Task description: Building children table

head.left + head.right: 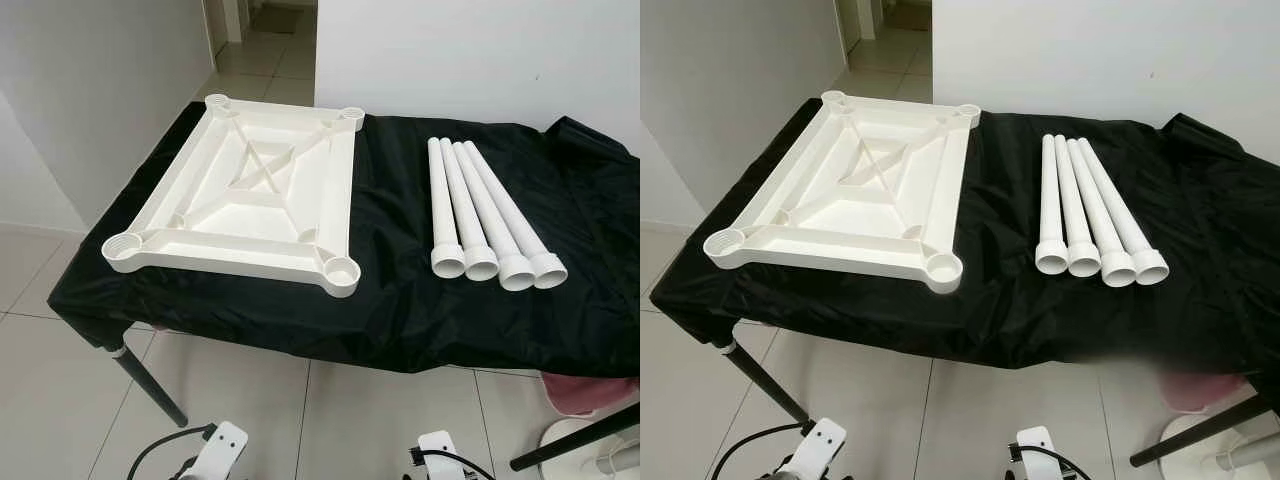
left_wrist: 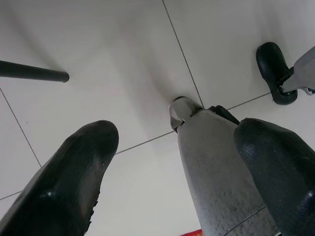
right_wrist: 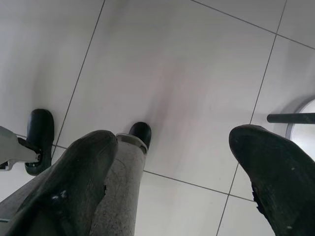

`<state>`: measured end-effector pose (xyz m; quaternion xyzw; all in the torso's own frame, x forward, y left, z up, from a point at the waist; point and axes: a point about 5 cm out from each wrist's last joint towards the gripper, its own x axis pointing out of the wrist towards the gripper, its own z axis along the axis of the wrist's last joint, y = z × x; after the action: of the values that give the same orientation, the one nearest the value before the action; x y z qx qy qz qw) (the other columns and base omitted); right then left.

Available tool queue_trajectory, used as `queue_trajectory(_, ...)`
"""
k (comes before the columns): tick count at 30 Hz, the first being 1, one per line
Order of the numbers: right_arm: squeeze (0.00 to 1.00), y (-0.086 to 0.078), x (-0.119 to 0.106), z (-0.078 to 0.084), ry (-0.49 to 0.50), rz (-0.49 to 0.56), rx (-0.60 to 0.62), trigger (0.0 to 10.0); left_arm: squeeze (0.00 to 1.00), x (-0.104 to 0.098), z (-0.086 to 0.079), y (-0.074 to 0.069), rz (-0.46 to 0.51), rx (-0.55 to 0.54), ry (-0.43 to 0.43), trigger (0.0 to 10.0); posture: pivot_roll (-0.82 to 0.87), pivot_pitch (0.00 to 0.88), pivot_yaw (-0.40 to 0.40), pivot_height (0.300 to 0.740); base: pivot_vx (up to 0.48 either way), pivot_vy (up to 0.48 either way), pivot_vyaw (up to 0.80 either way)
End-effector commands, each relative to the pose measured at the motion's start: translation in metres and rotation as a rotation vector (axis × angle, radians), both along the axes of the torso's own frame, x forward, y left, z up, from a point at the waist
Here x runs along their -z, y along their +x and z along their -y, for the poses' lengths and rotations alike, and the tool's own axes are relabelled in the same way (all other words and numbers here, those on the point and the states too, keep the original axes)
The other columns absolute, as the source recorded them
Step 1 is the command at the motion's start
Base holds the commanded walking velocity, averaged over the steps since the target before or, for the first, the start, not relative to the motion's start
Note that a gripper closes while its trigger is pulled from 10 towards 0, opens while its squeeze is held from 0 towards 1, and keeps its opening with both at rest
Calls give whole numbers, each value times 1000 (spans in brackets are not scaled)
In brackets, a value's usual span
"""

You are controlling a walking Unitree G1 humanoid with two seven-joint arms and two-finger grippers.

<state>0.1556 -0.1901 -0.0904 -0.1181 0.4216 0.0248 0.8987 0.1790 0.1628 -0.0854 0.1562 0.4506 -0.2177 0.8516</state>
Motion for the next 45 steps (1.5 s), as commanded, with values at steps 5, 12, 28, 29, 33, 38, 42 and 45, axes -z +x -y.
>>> queue_trajectory(5, 0, -13, 4, 8, 47, -21, 56, 10000, 0, 0, -8, -2, 17, -18, 12, 10000, -91, 60, 26, 740, 0, 0, 0)
queue_trajectory(12, 1000, -6, -1, 8, 83, 27, 16, 10000, 408, -6, -8, 8, 43, -91, -86, 10000, -87, 69, 19, 740, 0, 0, 0)
queue_trajectory(28, 0, 11, -13, 8, 127, 113, -151, 10000, 0, -19, 3, 20, 115, 16, -260, 10000, -63, 74, 5, 740, 0, 0, 0)
queue_trajectory(29, 0, 12, -15, 10, 108, 115, -191, 10000, 0, -22, 5, 24, 127, 40, -288, 10000, -61, 72, 3, 740, 0, 0, 0)
queue_trajectory(33, 0, 21, -21, 7, 147, 145, -280, 10000, 0, -30, 18, 30, 147, 169, -364, 10000, -65, 67, 5, 740, 0, 0, 0)
queue_trajectory(38, 0, 27, -27, 0, 198, 172, -379, 10000, 0, -35, 22, 30, 205, 319, -329, 10000, -70, 66, 9, 740, 0, 0, 0)
queue_trajectory(42, 0, 27, -29, -2, 193, 176, -434, 10000, 0, -38, 23, 33, 234, 333, -331, 10000, -69, 67, 5, 740, 0, 0, 0)
queue_trajectory(45, 0, 32, -36, -4, 194, 217, -549, 10000, 0, -45, 27, 34, 267, 421, -366, 10000, -65, 74, -3, 740, 0, 0, 0)
